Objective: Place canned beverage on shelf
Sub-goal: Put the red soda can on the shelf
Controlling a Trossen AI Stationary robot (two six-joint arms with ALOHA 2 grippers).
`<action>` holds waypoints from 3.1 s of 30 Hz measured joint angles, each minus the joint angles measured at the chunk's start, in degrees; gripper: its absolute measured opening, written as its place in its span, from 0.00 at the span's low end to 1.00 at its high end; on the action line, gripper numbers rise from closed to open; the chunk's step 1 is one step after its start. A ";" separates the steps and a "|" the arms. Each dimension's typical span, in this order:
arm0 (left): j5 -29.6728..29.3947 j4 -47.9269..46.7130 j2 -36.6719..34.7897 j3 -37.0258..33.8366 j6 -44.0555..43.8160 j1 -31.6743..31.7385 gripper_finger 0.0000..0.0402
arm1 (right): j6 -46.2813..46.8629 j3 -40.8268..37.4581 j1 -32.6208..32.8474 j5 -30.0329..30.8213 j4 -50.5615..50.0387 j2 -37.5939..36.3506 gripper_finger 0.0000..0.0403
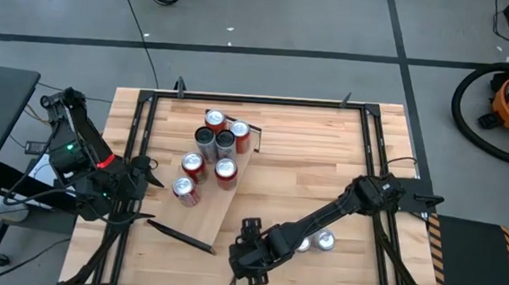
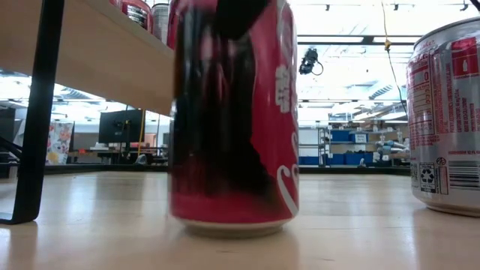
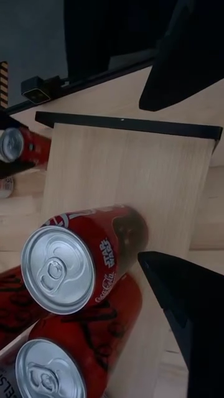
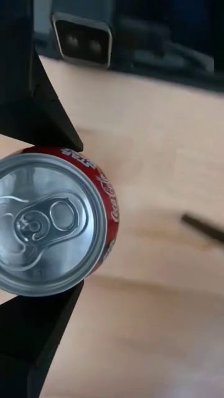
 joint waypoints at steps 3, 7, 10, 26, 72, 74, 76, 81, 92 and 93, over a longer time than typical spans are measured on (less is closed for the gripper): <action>0.01 -0.01 0.00 0.00 -0.35 0.00 1.00 | 5.16 0.00 -0.64 2.59 -2.50 -0.04 0.86; 0.02 -0.15 0.00 0.00 -0.47 0.00 1.00 | 11.47 0.00 -1.86 4.38 -4.29 -0.07 0.86; 0.02 -0.44 0.00 0.00 -0.51 0.00 1.00 | 13.62 -0.02 -2.74 4.43 -4.19 -0.07 0.86; 0.04 -0.66 -0.02 0.00 -0.64 0.00 1.00 | 26.65 0.94 -7.18 3.89 -7.73 -0.15 0.86; 4.54 -4.14 0.00 0.04 -0.49 0.00 1.00 | 21.15 14.53 -8.30 -1.97 -17.61 -1.07 0.78; 4.52 -4.50 0.00 0.04 -0.49 -0.02 1.00 | 21.30 14.56 -8.27 -2.52 -17.15 -1.08 0.78; 4.55 -4.63 0.00 0.04 -0.47 -0.02 1.00 | 21.58 14.56 -8.13 -2.86 -17.80 -1.34 0.78; 4.55 -4.63 0.00 0.04 -0.67 -0.02 1.00 | 21.58 14.56 -7.13 -2.49 -18.36 -3.68 0.78; 4.52 -4.61 0.00 0.04 -0.86 -0.02 1.00 | 17.92 14.67 -6.27 6.13 -16.04 -12.78 0.78; 4.52 -4.61 0.00 0.04 -0.86 -0.02 1.00 | 17.17 14.67 -6.26 6.15 -15.28 -12.92 0.78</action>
